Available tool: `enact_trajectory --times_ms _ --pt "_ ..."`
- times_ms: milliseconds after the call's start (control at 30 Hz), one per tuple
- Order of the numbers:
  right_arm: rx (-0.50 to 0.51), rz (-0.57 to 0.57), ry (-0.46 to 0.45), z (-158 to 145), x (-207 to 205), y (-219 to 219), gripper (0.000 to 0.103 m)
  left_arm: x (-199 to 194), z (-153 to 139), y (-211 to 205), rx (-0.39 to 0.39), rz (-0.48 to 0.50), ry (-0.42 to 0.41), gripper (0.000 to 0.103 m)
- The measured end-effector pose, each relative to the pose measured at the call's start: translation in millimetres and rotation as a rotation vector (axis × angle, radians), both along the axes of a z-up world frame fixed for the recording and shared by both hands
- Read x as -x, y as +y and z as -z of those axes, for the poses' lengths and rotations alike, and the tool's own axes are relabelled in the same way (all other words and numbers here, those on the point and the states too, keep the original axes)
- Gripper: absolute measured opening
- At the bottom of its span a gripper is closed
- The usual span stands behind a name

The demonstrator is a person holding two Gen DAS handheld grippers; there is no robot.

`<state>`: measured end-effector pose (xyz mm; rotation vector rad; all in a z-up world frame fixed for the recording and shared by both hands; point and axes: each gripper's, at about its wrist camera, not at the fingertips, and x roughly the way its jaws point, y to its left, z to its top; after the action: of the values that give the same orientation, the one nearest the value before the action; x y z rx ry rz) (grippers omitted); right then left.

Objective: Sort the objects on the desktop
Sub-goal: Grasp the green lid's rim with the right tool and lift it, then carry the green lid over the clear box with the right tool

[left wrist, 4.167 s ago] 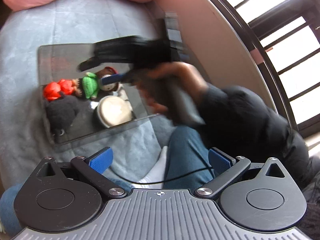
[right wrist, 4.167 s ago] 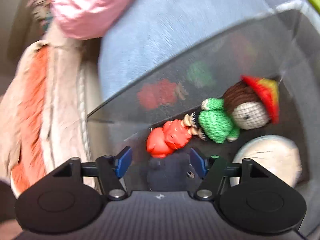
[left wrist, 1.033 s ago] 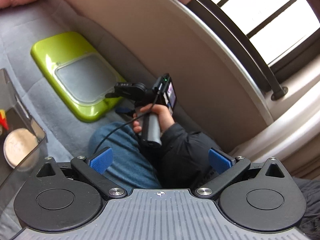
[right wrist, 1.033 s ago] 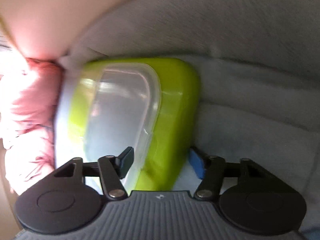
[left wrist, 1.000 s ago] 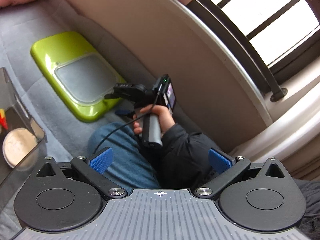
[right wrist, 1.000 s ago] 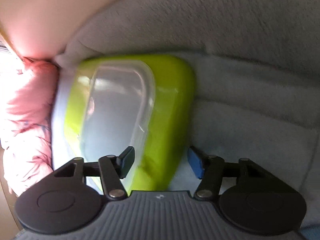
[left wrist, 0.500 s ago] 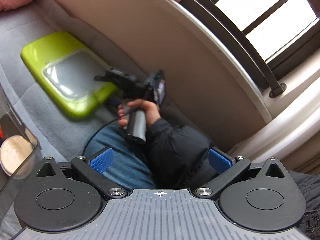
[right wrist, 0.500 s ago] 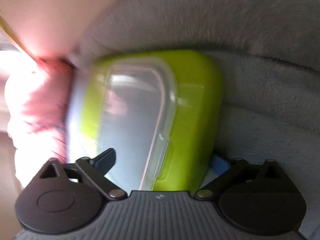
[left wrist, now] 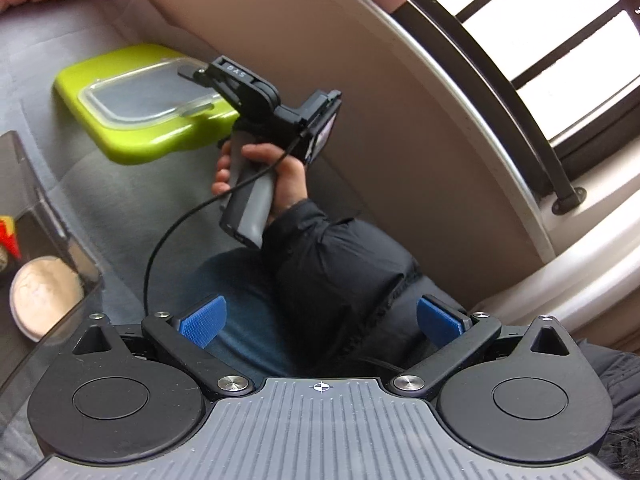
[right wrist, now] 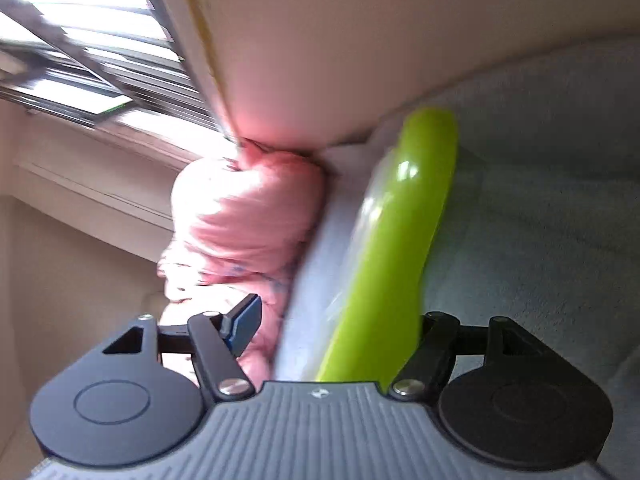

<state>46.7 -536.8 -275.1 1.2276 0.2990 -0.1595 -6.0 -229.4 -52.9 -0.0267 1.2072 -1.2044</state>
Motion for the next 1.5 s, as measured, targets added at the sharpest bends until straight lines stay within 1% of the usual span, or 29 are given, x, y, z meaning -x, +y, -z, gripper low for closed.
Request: enact_trajectory --times_ms 33,100,200,267,300,333,367,400,467,533,600,667,733,833,900,1000,1100,1200,1300,1433,1500 --pt "-0.006 0.001 0.011 1 -5 1 0.066 -2 1 1 -0.002 -0.006 0.002 0.103" --pt "-0.009 0.014 0.033 2 -6 4 0.066 -4 3 2 -0.004 -0.017 0.009 0.103" --pt "-0.003 0.039 0.065 1 -9 4 0.055 -7 6 2 0.001 -0.025 0.026 0.103" --pt "0.003 0.062 0.076 -7 8 8 0.047 -9 10 5 0.004 -0.031 0.037 0.103" --pt "0.008 0.071 0.078 -9 8 6 0.037 -9 12 6 0.004 -0.035 0.042 0.103" --pt "0.015 0.072 0.084 -12 5 5 0.029 -10 14 8 0.003 -0.04 0.047 0.103" --pt "0.023 0.062 0.096 -16 8 4 0.028 -10 16 12 0.002 -0.047 0.054 0.103" --pt "0.029 0.053 0.109 -19 10 4 0.024 -11 19 16 0.005 -0.055 0.064 0.103" --pt "0.0 0.039 0.134 -20 9 3 0.024 -11 21 24 0.026 -0.064 0.091 0.103" --pt "-0.025 0.024 0.137 -17 9 6 0.023 -12 22 29 0.041 -0.072 0.112 0.103" --pt "-0.016 0.023 0.137 -16 8 10 0.022 -12 22 32 0.042 -0.084 0.113 0.103" --pt "-0.049 0.006 0.119 -16 9 14 0.021 -13 21 34 0.043 -0.097 0.112 0.103" --pt "-0.081 -0.027 0.073 -23 11 18 0.019 -15 20 37 0.051 -0.112 0.116 0.103" --pt "0.002 -0.066 0.023 -57 20 27 0.021 -17 22 43 0.065 -0.141 0.127 0.103" --pt "0.021 -0.08 -0.014 -82 24 28 0.022 -17 24 49 0.07 -0.166 0.133 0.103" --pt "0.063 -0.101 -0.041 -118 30 24 0.024 -14 20 57 0.091 -0.18 0.123 0.103" --pt "0.028 -0.124 -0.05 -140 41 15 0.026 -10 15 65 0.122 -0.185 0.108 0.103" --pt "-0.065 -0.15 -0.062 -154 47 4 0.029 -8 13 72 0.15 -0.191 0.107 0.103" --pt "-0.125 -0.177 -0.063 -169 54 0 0.032 -12 17 81 0.186 -0.204 0.137 0.103" --pt "-0.144 -0.217 -0.078 -196 70 2 0.035 -23 30 95 0.278 -0.245 0.234 0.103" --pt "-0.15 -0.233 -0.097 -211 77 3 0.037 -30 42 101 0.343 -0.267 0.313 0.103"
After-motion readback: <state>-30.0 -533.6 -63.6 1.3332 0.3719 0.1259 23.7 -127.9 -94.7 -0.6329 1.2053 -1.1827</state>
